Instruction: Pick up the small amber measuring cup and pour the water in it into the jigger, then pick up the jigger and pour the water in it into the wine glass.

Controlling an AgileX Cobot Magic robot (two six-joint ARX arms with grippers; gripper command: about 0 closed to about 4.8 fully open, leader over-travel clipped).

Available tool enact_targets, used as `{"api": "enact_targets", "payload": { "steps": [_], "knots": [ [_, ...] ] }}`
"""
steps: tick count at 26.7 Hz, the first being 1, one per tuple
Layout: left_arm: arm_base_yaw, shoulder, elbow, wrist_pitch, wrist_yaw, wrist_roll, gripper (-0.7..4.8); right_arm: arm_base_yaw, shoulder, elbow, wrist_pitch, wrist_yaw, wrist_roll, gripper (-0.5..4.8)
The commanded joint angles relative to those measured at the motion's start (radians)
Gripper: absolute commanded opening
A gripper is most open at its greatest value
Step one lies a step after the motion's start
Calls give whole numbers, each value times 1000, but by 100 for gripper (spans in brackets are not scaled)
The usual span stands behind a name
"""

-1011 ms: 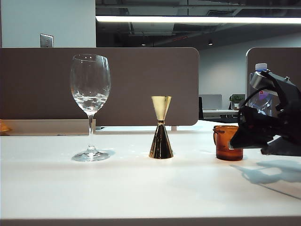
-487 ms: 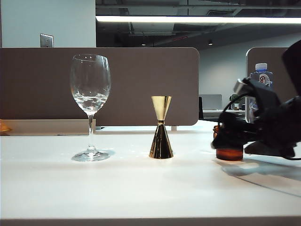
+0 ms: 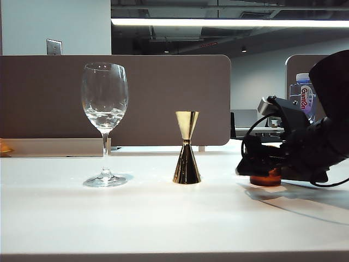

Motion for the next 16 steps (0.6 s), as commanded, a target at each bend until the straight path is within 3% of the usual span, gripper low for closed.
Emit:
{"api": "enact_targets", "payload": {
  "steps": [1,8,16],
  "knots": [
    [2,1,4,12,4,0,-2,0,-2,9,19,13,-10,454],
    [2,1,4,12,4,1,-2,0,-2,9,18,50,-10,446],
    [2,1,4,12,4,0,-2,0,-2,9,18,51,-10,295]
  ]
}}
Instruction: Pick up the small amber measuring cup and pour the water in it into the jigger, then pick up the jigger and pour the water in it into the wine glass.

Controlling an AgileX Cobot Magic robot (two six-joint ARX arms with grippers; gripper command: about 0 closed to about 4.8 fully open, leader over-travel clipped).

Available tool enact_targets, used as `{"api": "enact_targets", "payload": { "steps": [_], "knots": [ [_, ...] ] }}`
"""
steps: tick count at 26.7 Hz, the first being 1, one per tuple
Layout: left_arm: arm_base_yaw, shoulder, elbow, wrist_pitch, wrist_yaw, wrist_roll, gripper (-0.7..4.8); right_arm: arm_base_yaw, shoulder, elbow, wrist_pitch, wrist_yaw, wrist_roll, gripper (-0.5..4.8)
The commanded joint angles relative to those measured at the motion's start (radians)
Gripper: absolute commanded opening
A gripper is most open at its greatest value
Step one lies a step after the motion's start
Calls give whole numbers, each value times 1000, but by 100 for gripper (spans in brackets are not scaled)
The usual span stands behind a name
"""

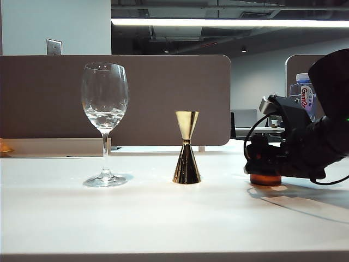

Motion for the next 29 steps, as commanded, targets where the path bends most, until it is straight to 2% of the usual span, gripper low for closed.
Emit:
{"api": "enact_targets", "payload": {
  "steps": [1,2,4,7,10,25,26,29],
  "knots": [
    [2,1,4,12,4,0,-2,0,-2,2,15,3,-2,287],
    [2,1,4,12,4,0,-2,0,-2,2,15,3,-2,250],
    [2,1,4,12,4,0,-2,0,-2,2,15,3,-2,209],
    [2,1,4,12,4,0,-2,0,-2,2,16,27,-2,205],
    [2,1,4,12,4,0,-2,0,-2,2,16,44,-2,175],
    [2,1,4,12,4,0,-2,1,-2,7,17,70,-16,172],
    [2,1,4,12,4,0,-2,1,-2,16,14,70,-26,141],
    [2,1,4,12,4,0,-2,1,-3,39,9,74,-28,133]
  ]
}}
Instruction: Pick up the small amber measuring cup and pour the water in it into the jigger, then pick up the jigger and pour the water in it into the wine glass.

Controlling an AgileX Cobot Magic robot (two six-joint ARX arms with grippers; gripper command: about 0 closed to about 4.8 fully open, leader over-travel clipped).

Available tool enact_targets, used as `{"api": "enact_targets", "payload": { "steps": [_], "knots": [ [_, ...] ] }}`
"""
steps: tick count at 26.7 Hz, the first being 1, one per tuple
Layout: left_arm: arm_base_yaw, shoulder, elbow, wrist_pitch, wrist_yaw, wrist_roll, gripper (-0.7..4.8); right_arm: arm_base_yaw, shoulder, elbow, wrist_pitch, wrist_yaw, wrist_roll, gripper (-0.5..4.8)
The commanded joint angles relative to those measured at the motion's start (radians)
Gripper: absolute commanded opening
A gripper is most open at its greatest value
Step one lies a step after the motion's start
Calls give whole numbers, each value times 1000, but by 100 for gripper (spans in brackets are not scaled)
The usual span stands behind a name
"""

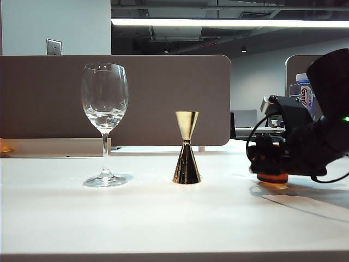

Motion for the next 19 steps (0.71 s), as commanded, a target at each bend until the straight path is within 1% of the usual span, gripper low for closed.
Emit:
{"api": "enact_targets", "payload": {
  "steps": [1,3,5,9,10,11,13,18,19],
  "knots": [
    [2,1,4,12,4,0,-2,1,-5,36,-3,17,-5,133],
    [2,1,4,12,4,0,-2,1,-6,63,-48,17,-8,103],
    [2,1,4,12,4,0,-2,8,-14,103,-109,19,-30,102],
    [2,1,4,12,4,0,-2,33,-37,152,-145,41,-86,102],
    [2,1,4,12,4,0,-2,45,-48,186,-182,39,-105,100],
    [2,1,4,12,4,0,-2,50,-59,227,-241,42,-106,74],
    [2,1,4,12,4,0,-2,61,-65,300,-339,61,-107,71],
    [2,1,4,12,4,0,-2,89,-68,438,-455,64,-107,71],
    [2,1,4,12,4,0,-2,98,-68,475,-488,64,-108,62]
  ]
}}
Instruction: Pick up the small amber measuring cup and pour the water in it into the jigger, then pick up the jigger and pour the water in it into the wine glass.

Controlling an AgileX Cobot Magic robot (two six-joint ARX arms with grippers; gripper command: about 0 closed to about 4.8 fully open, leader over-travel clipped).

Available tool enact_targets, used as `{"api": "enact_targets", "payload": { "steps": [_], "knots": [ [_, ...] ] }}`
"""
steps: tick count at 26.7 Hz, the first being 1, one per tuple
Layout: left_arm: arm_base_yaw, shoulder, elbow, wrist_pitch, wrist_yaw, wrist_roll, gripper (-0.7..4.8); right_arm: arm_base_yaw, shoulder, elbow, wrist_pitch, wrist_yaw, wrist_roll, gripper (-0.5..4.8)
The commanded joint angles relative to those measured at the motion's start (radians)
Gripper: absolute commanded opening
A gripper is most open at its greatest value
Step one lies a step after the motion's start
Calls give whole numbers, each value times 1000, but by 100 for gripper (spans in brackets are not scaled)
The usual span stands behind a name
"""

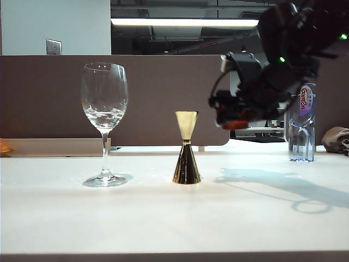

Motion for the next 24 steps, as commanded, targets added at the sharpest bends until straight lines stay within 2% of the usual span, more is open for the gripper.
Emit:
{"api": "enact_targets", "payload": {
  "steps": [1,9,11,19,24],
  "knots": [
    [2,1,4,12,3,0,-2,27,-9,95,-68,2,-13,48],
    [2,1,4,12,3,0,-2,45,-12,155,-100,2,-42,39],
    [2,1,4,12,3,0,-2,51,-23,154,-118,2,-87,18],
    [2,1,4,12,3,0,-2,74,-47,154,-160,5,-279,17],
    [2,1,4,12,3,0,-2,108,-47,154,-160,18,-341,17]
  ]
}}
